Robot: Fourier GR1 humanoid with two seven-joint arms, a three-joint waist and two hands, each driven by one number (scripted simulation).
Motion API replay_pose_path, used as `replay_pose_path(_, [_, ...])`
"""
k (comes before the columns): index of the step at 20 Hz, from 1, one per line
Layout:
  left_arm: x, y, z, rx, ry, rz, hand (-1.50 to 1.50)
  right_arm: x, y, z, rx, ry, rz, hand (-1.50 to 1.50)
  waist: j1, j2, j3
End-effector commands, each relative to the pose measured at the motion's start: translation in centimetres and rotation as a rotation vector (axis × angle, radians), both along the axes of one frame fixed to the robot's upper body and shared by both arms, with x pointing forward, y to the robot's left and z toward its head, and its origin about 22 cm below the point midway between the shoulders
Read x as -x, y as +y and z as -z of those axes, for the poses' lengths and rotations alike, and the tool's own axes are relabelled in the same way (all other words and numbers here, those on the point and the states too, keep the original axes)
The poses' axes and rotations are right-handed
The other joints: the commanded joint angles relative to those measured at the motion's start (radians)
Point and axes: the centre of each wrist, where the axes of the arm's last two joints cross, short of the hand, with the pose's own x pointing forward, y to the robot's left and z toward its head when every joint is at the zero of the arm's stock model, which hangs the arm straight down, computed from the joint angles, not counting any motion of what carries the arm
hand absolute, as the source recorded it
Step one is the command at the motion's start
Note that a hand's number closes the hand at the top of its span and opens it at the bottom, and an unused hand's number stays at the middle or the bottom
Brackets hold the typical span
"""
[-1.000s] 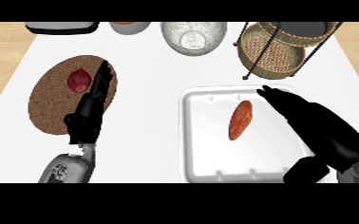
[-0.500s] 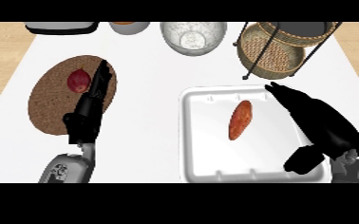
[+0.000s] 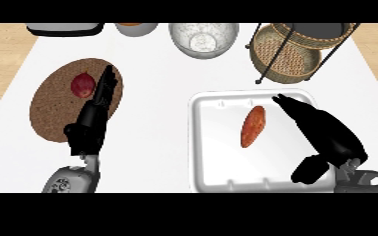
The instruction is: Pick the sweet potato from the tray and place it in the tiered basket
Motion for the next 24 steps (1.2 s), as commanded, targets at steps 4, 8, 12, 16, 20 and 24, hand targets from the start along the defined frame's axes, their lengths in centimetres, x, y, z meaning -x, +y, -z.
replay_pose_path(4, [-0.1,-2.3,-0.5,0.001,0.001,-0.006,0.0,-3.1,-0.7,0.7,-0.051,0.007,-0.039,-1.5,0.004,0.001,0.0])
replay_pose_path(8, [0.5,-2.7,0.8,0.005,-0.014,-0.019,0.0,-0.5,1.0,1.1,-0.034,0.005,-0.025,-1.5,0.0,0.0,0.0])
replay_pose_path(12, [-0.4,-0.4,-0.6,0.003,0.002,-0.003,0.0,-2.7,1.6,3.1,-0.043,0.05,-0.014,-1.5,0.003,0.0,0.0])
replay_pose_path(16, [-0.3,-0.6,1.0,-0.002,-0.003,0.006,0.0,-3.9,2.2,3.7,-0.024,0.063,-0.019,-1.5,0.002,0.0,0.0])
replay_pose_path(20, [-1.0,-0.4,-0.1,-0.004,0.011,-0.015,0.0,-2.0,1.1,4.7,-0.038,0.054,-0.022,-1.5,-0.001,0.0,0.0])
replay_pose_path(24, [-0.8,0.7,-0.8,0.001,-0.005,0.001,0.0,-3.7,3.6,2.8,-0.032,0.064,-0.017,-1.5,0.001,0.0,0.0])
